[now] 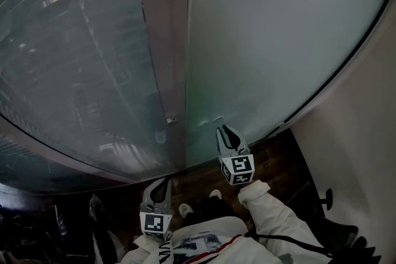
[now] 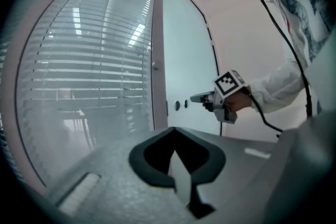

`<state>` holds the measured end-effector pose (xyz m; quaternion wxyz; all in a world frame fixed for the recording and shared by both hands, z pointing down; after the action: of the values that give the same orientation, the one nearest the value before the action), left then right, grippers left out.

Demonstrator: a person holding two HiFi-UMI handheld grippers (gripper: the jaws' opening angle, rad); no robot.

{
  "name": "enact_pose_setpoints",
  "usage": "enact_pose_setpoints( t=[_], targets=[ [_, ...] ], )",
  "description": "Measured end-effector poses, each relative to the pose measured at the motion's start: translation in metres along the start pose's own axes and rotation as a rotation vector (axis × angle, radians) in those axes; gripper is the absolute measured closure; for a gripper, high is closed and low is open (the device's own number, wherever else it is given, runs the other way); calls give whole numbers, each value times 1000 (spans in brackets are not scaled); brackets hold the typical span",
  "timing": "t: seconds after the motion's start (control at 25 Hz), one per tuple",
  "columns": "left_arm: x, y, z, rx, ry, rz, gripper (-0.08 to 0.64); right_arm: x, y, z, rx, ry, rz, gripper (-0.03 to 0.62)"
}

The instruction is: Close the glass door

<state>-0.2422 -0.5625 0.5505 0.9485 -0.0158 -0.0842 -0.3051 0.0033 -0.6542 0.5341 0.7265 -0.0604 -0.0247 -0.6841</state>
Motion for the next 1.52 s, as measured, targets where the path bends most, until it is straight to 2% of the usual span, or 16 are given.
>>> enact_pose_setpoints(
  t=[0.2, 0.56, 0.76, 0.96, 1.12, 1.36, 1.52],
  targets=[
    [17, 16, -9, -1, 31, 26, 561, -42, 13, -6, 25, -3, -6, 565],
    [18, 57, -21, 43, 36, -4, 561, -133, 19, 3, 54, -25, -83, 584],
    [8, 112, -38, 82, 9, -20, 561, -206, 35, 15, 92, -50, -122, 584],
    [-5, 176, -44, 107, 23, -44, 561, -268, 45, 19, 135, -16, -186, 584],
    [-23, 237, -45, 126, 33, -83, 561, -316, 64, 21, 130, 17, -241, 585],
    [-62, 301, -43, 144, 3, -123, 561, -378, 77, 18, 152, 50, -281, 585],
    [-81, 332, -43, 145, 0, -136, 561, -411, 82, 21, 165, 47, -271, 584]
  ],
)
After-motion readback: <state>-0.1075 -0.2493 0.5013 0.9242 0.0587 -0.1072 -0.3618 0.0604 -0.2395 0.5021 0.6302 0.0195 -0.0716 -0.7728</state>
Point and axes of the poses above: the fingertips, and each gripper's own axes: x forward along the fingers, y to its right, z out of its underside, the point moved 3 cm from there along -x, backward along the fingers, and after that the axes turned 9 degrees about z, right-handed, at the moved point
